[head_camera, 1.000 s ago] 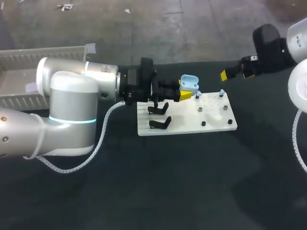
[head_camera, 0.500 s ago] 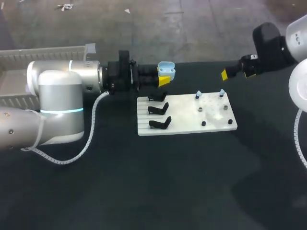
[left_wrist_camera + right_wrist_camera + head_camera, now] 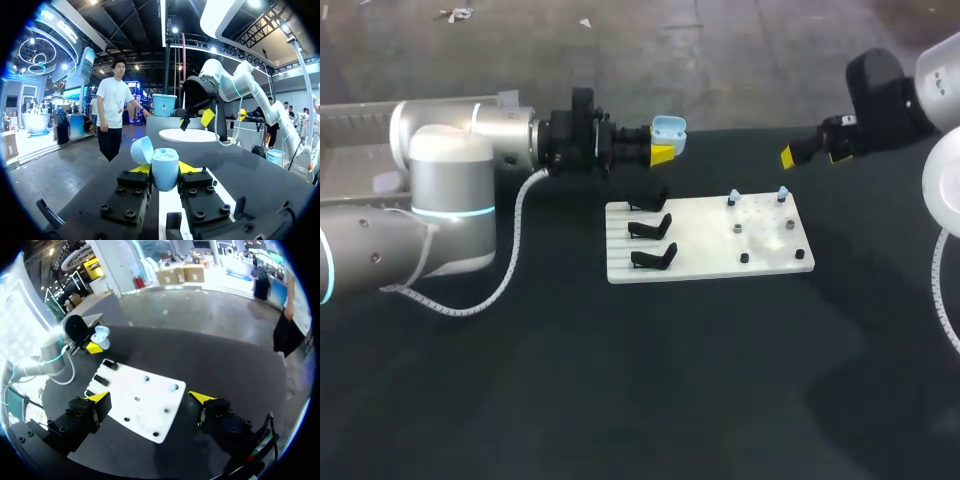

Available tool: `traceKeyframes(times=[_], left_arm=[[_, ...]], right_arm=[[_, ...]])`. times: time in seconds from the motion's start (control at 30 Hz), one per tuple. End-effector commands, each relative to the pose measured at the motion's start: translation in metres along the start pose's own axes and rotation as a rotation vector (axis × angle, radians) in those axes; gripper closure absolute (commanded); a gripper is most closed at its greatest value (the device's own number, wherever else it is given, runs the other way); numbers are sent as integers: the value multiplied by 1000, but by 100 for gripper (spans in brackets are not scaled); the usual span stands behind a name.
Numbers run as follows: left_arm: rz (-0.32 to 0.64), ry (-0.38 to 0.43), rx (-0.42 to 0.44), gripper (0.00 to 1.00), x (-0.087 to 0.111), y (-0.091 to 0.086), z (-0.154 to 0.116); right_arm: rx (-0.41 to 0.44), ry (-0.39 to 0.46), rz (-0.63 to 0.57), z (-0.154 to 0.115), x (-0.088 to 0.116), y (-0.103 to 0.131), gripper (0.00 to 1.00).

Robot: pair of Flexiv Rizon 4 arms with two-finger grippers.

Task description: Pick up each earbud case from the left stands, insert the matching earbuds, close the lid, and place the case in the box.

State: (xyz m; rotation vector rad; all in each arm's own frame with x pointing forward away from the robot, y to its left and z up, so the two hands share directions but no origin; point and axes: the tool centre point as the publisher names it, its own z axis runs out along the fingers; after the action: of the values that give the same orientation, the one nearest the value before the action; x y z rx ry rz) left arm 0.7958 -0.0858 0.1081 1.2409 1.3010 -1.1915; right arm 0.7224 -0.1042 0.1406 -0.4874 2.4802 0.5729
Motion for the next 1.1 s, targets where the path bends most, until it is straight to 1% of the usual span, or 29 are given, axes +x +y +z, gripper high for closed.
traceKeyframes(times=[0.03, 1.1], left_arm=[[-1, 2, 4, 100, 0, 1, 0], [-1, 2, 4, 100, 0, 1, 0]], right_arm=[[5, 1, 1, 0, -1, 0, 0], [7, 3, 0, 0, -3, -3, 0]])
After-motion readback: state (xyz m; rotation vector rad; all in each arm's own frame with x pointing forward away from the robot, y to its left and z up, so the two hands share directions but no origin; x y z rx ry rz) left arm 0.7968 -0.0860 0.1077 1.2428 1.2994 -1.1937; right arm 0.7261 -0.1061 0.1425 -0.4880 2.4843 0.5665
